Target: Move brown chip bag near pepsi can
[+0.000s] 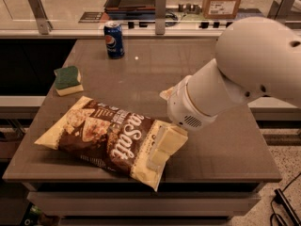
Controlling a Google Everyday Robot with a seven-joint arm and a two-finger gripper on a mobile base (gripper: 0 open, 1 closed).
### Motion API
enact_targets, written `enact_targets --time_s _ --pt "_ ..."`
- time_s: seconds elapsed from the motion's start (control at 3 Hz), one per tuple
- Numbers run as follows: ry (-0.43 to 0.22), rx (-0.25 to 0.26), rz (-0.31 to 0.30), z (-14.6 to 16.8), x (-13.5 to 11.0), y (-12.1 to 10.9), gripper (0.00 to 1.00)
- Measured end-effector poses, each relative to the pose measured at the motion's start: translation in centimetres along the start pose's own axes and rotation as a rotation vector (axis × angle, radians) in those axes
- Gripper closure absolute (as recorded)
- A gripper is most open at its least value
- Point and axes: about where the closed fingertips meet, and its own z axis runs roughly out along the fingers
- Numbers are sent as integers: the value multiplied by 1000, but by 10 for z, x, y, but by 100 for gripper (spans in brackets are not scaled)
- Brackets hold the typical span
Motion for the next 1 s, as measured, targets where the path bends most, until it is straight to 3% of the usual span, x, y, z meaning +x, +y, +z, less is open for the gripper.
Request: enact_targets --time_s 0.33,0.67,1.0 --pt "-64 -130 24 13 -6 4 0" --pt "-84 -213 34 20 -12 13 0" --pt "-55 -238 34 21 -22 23 0"
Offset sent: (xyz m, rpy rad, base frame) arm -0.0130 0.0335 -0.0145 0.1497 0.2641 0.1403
